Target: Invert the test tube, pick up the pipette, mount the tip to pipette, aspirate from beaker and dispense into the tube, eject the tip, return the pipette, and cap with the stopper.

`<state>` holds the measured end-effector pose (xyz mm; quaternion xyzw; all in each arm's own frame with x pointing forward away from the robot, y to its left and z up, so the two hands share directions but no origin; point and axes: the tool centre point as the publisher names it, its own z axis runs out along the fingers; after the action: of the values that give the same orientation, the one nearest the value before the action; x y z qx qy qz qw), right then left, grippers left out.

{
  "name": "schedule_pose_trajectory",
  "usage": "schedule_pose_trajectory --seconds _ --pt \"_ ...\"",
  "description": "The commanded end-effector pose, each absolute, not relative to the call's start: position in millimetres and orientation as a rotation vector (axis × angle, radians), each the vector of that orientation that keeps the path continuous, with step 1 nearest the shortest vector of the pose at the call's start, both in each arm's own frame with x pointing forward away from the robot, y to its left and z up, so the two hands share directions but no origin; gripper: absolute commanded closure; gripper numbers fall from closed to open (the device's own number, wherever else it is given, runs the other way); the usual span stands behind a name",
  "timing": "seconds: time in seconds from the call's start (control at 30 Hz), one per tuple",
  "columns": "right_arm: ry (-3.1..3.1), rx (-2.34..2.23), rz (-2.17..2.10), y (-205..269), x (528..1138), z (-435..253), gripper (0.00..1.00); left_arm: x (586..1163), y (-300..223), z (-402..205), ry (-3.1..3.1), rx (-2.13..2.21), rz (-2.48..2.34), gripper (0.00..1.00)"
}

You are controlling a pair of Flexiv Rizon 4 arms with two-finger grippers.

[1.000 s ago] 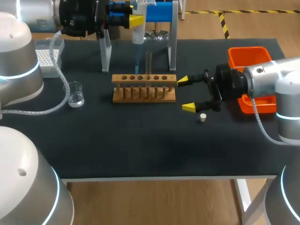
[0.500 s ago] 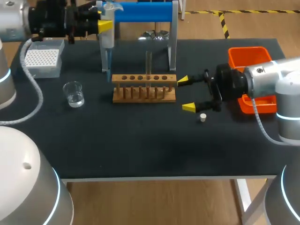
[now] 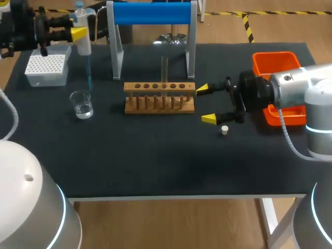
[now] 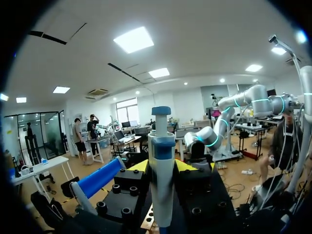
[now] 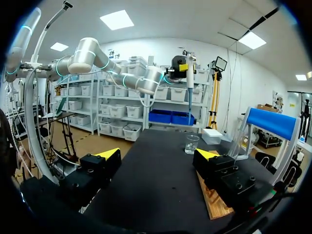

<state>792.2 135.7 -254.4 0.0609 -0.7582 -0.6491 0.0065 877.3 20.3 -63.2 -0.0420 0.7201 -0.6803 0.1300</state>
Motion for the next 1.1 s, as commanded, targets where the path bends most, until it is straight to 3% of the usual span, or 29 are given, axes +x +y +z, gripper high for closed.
schedule_pose_trajectory --seconds 0.03,1.1 --pt "-2.374 0.191 -2.027 135 792 -254 0.0 879 37 -69 2.087 -0.13 -1.965 1.0" --pt "-2.374 0.191 -2.027 135 792 -254 0.0 911 59 -101 2.05 -0.147 -1.97 1.0"
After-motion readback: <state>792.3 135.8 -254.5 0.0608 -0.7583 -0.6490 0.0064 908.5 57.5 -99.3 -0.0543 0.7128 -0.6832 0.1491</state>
